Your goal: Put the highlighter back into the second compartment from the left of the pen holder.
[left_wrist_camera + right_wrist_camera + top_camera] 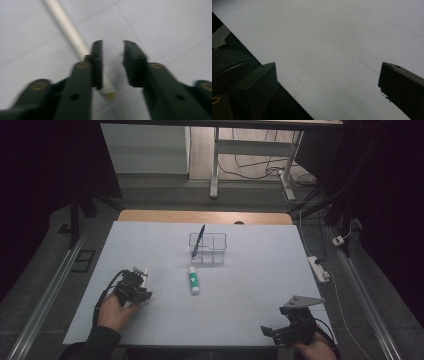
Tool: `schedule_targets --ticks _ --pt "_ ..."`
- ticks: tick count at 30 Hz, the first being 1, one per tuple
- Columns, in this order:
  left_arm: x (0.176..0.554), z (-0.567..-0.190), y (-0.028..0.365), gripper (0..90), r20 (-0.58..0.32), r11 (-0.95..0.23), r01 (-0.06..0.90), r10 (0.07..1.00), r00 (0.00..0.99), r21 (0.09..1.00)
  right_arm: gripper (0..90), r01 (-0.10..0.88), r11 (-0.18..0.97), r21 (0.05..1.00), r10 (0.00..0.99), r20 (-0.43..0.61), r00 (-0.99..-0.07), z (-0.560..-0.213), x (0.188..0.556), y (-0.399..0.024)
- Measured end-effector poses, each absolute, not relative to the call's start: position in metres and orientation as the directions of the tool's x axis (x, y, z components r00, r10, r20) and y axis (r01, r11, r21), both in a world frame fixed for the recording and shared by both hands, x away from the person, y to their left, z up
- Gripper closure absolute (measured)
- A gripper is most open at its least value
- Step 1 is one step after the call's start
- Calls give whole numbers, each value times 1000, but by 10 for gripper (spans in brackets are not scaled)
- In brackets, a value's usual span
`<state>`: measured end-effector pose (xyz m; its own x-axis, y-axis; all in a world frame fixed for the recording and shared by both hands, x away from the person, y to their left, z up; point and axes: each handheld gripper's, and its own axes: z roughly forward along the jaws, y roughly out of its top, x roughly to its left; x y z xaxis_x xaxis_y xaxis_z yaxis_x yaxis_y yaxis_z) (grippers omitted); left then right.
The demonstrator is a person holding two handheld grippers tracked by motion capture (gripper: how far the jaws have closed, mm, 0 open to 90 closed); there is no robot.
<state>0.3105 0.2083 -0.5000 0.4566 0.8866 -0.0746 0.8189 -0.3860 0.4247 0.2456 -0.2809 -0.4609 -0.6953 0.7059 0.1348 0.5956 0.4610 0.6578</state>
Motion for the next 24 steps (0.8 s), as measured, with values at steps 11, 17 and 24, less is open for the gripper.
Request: schedule_targets --ticks 11,17,24 --pt "339 -491 228 27 -83 -267 843 936 343 466 21 603 463 650 707 139 -693 -462 247 -280" --pt "361 -494 228 0 -117 -196 866 954 277 459 21 606 461 649 709 142 -691 -462 247 -281" --pt "383 -508 216 3 -99 -208 886 957 271 415 21 606 460 649 709 143 -691 -462 247 -281"
